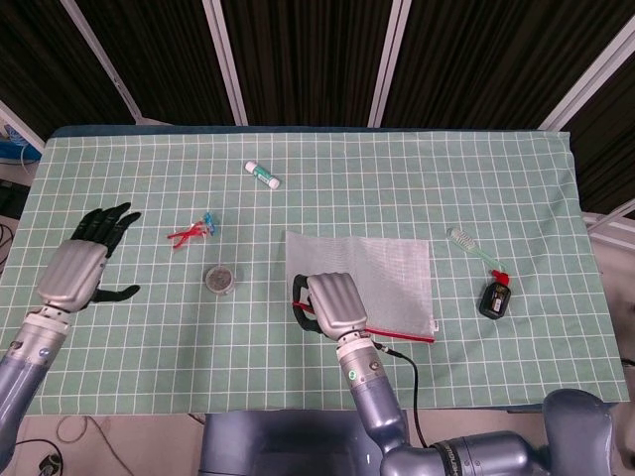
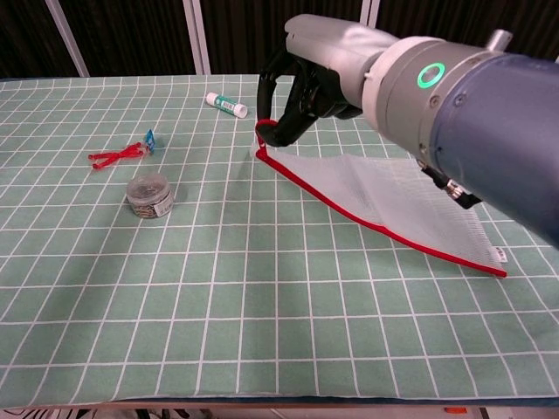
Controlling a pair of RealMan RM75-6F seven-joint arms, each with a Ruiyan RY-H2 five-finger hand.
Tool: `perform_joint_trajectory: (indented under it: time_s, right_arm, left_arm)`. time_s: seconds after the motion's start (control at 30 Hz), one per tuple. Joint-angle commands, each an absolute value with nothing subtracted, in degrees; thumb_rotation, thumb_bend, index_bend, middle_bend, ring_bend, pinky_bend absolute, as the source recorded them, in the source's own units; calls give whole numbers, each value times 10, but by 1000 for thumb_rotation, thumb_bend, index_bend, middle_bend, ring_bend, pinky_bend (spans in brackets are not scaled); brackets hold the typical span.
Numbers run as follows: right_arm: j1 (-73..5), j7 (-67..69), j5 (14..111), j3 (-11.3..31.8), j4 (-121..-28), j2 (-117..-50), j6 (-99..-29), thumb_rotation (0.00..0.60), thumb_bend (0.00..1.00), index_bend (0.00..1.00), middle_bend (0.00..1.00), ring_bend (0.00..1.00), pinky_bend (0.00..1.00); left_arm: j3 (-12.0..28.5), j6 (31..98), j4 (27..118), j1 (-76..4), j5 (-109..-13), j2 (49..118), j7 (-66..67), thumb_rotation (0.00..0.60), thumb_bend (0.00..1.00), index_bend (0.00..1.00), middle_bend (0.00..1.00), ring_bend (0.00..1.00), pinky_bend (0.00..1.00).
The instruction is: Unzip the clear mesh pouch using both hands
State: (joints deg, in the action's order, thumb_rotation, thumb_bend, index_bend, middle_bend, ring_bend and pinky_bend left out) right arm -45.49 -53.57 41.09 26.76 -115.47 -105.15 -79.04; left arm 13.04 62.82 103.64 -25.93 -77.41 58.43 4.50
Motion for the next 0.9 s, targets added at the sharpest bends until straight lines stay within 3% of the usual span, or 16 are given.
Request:
perform_joint_trajectory:
  time_s: [0.03,0.4,0.9]
  right_arm:
    - [-463,-538,403,273,-1161,-1047,-796,600,682,658,1000,1000,1000]
    - [-488,-532,376,281,-1178,-1031,-817,600,682,658,1000,1000,1000]
    - [-506,-519,360,273,-1200,-1011,-843,600,688,660,1000,1000,1000]
  left_arm:
    - [154,585,1050,-305,-747,595,68,600,149,126,0,0,0]
    - [165,497,1060,-412,-689,654,122,600,204,258,0,0,0]
    - [150,484,1049,-490,-612,764,175,600,268,370,0,0,0]
